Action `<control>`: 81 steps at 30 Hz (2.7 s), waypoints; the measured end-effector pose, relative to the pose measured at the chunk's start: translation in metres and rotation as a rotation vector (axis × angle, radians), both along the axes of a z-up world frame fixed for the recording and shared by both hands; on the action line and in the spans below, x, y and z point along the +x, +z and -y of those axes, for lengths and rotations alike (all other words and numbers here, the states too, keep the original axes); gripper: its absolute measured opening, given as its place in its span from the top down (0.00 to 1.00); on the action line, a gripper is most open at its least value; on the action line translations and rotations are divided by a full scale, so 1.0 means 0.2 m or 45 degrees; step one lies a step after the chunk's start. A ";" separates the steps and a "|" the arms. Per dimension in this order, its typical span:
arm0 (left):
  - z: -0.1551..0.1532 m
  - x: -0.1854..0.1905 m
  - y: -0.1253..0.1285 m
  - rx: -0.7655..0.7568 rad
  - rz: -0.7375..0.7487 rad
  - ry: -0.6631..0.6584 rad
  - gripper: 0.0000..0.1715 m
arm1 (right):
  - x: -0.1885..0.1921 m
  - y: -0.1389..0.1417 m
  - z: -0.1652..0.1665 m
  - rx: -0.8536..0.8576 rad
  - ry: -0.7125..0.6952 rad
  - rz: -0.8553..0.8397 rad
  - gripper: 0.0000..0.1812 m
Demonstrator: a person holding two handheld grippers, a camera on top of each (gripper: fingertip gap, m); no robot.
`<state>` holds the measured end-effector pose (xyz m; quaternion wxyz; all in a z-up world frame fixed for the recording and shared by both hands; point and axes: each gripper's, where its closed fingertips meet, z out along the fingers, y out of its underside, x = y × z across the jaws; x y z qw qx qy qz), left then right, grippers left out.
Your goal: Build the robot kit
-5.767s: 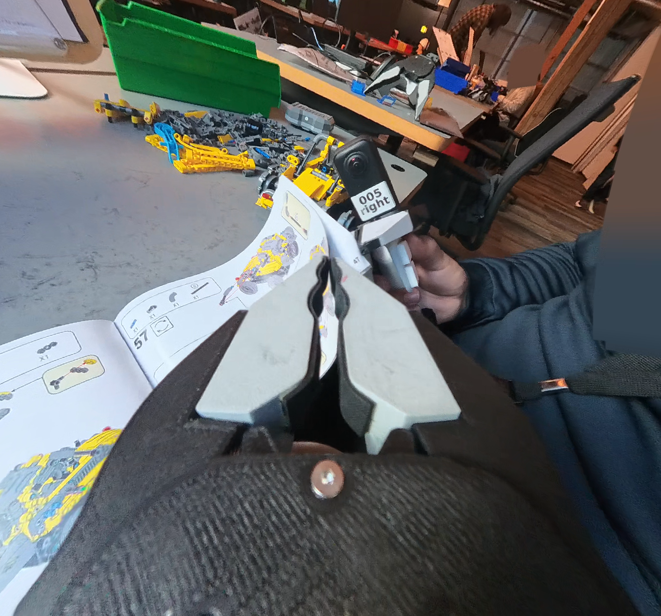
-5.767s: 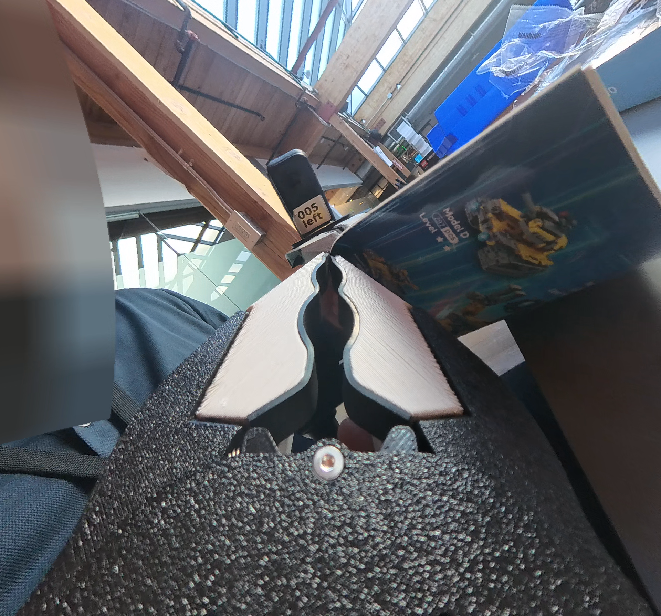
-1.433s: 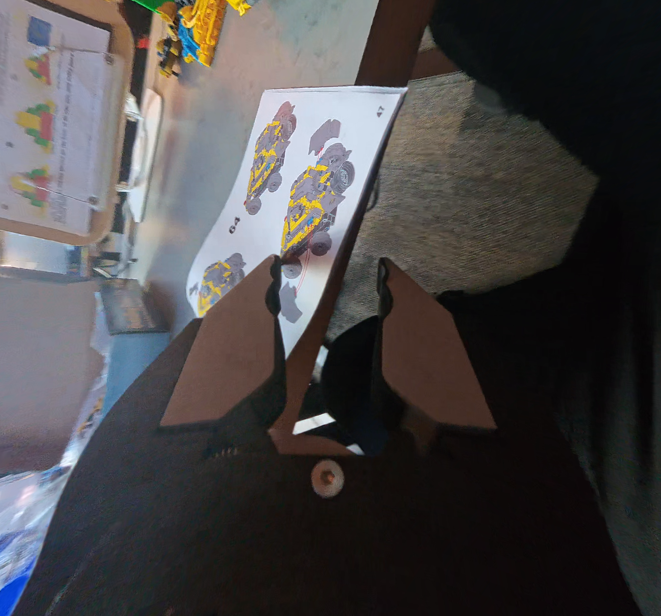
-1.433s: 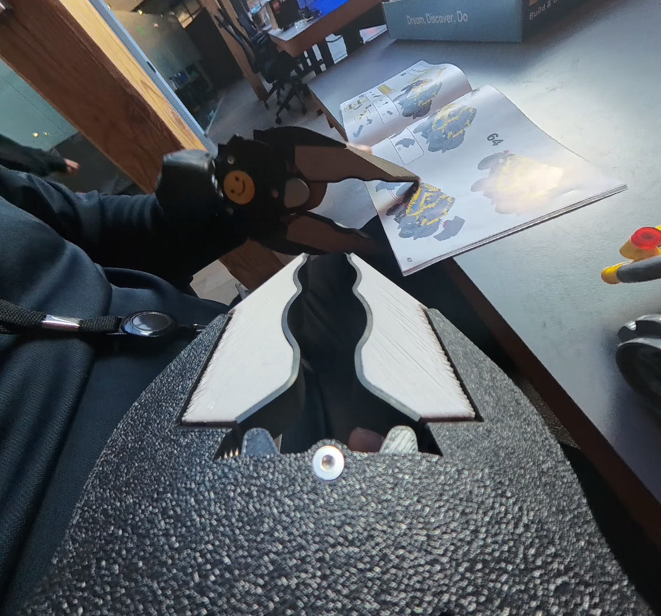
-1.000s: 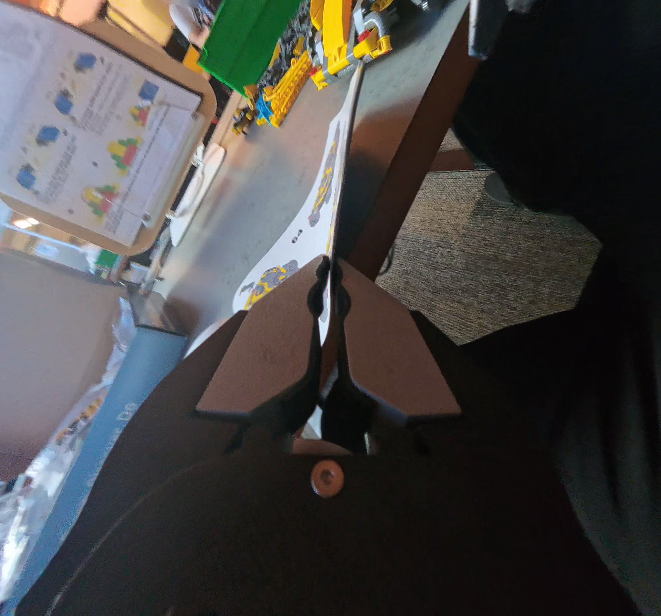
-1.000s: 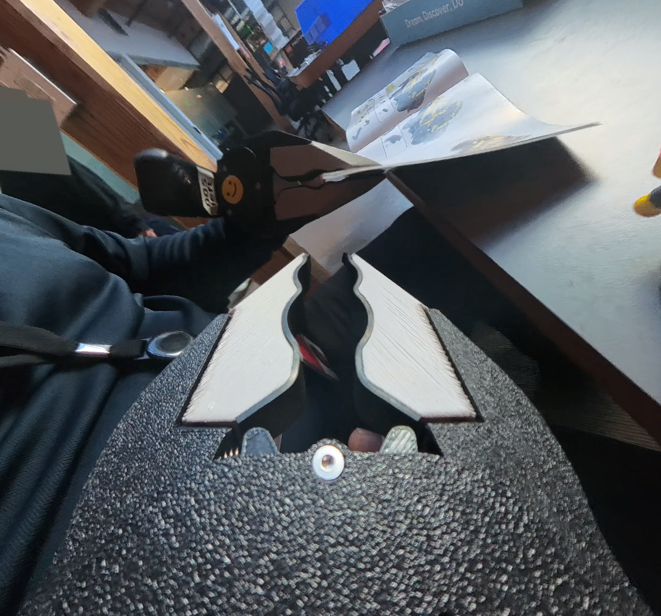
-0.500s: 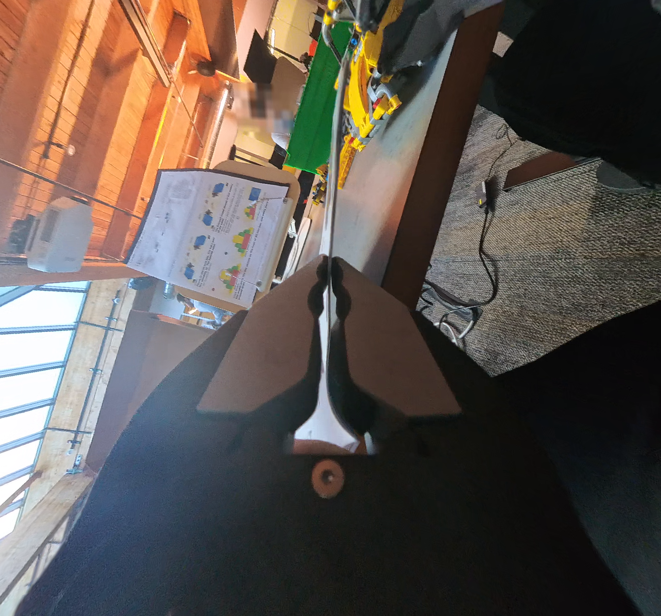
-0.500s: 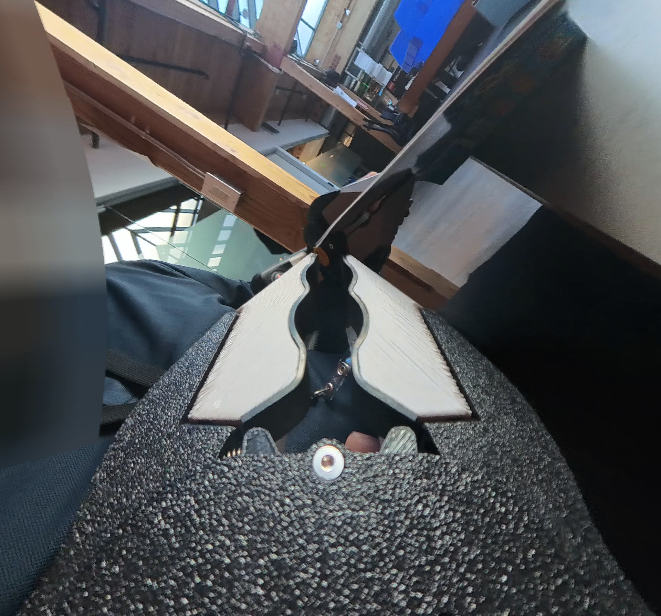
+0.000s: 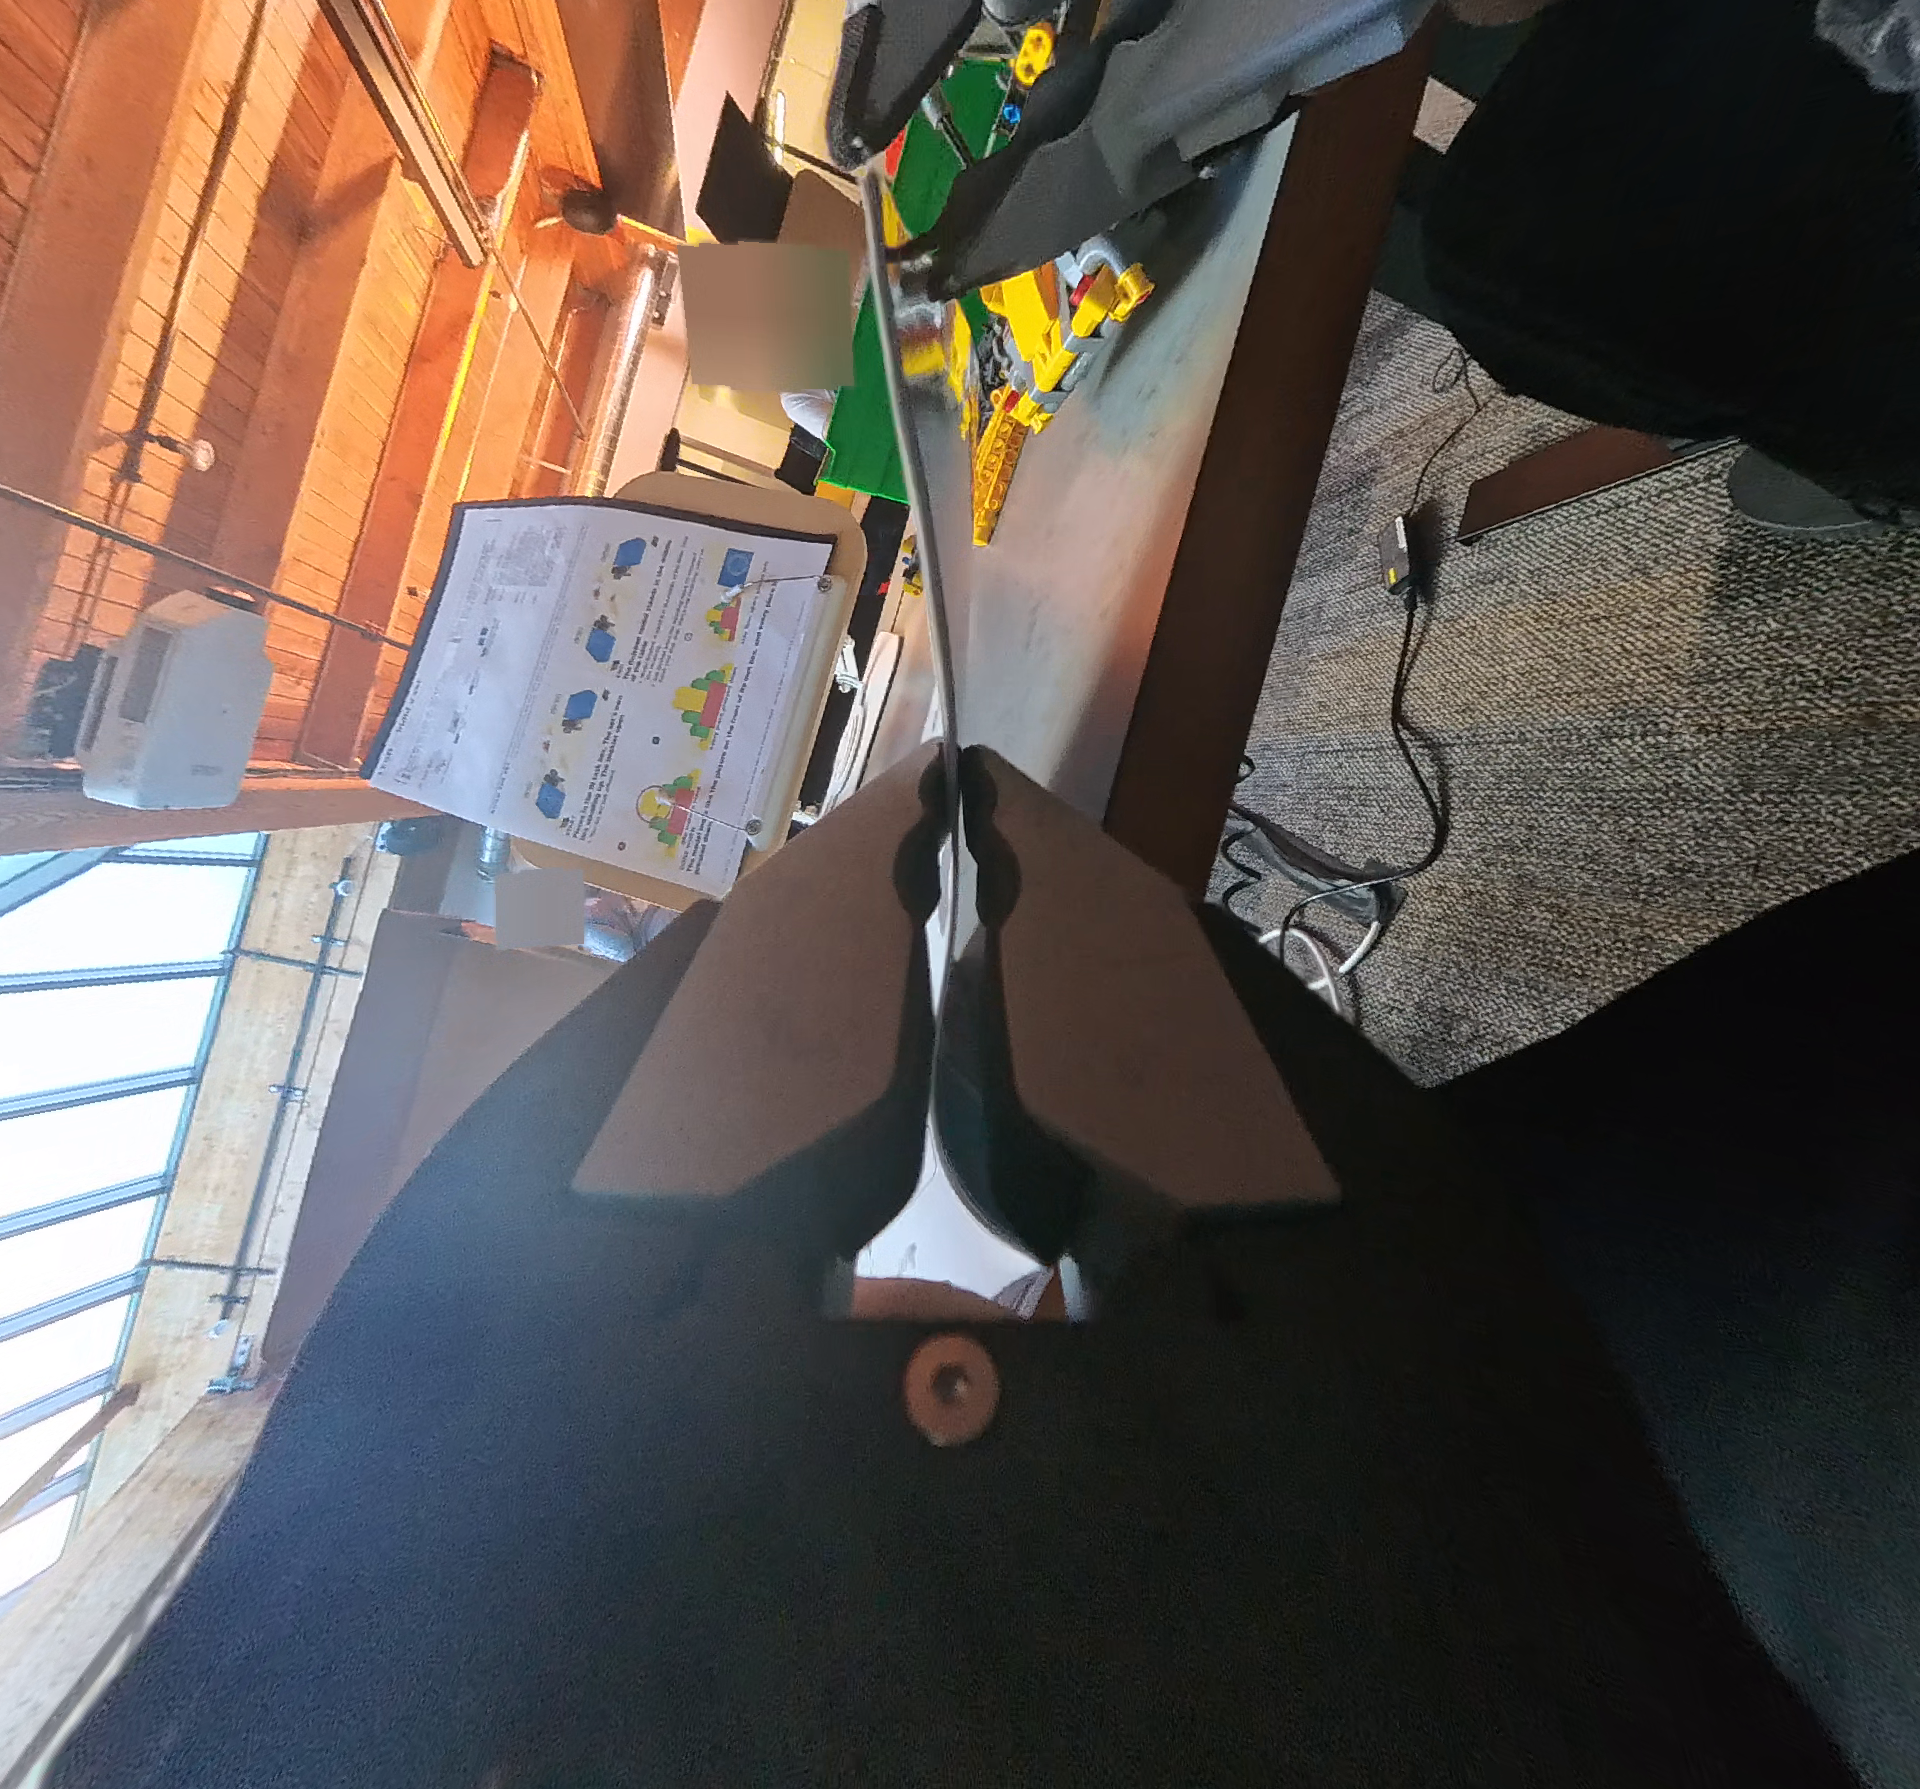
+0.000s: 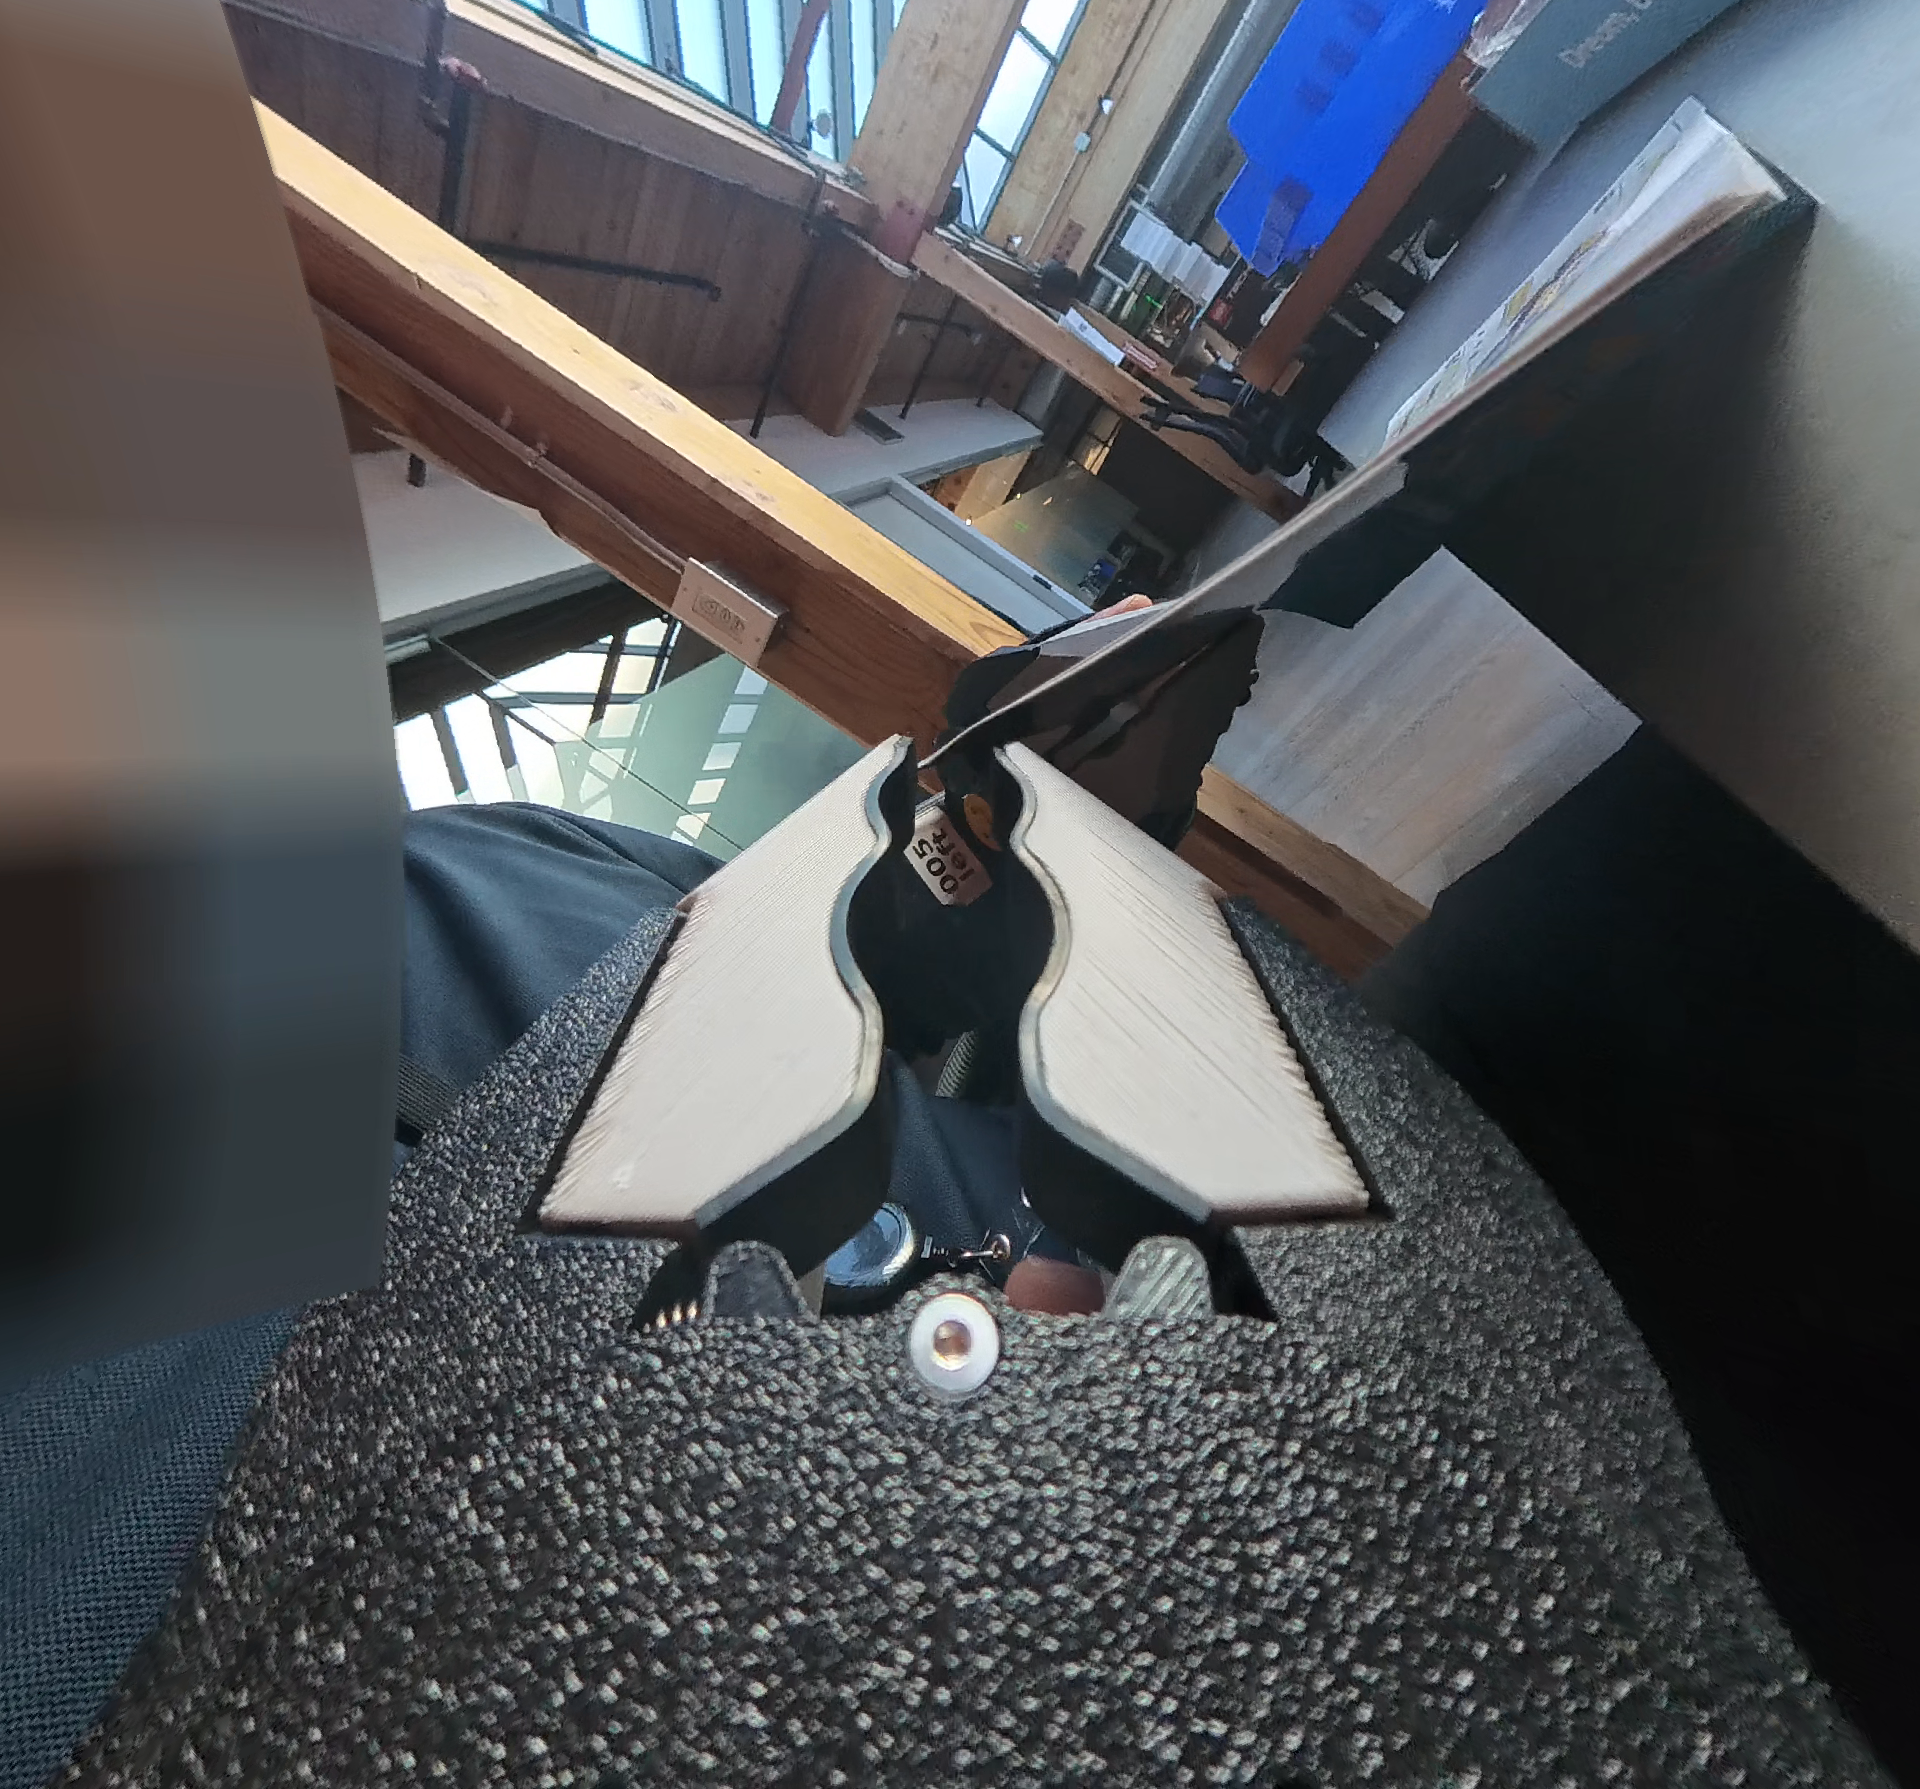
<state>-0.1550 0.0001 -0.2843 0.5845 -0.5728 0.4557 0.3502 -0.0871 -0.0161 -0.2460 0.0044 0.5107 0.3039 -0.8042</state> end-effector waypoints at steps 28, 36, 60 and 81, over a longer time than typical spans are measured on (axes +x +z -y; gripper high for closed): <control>-0.01 0.00 0.04 0.058 -0.039 0.024 1.00 | -0.01 0.07 -0.01 -0.130 0.012 -0.047 1.00; -0.01 0.01 0.03 0.038 -0.019 0.014 1.00 | -0.04 0.12 -0.02 -0.170 -0.009 -0.090 1.00; 0.08 0.11 0.09 -0.563 1.111 -0.342 0.78 | -0.12 -0.01 -0.11 0.257 -0.216 0.036 1.00; -0.02 0.11 0.11 -0.716 1.347 -0.150 0.94 | -0.15 -0.09 -0.05 0.546 -0.234 0.087 1.00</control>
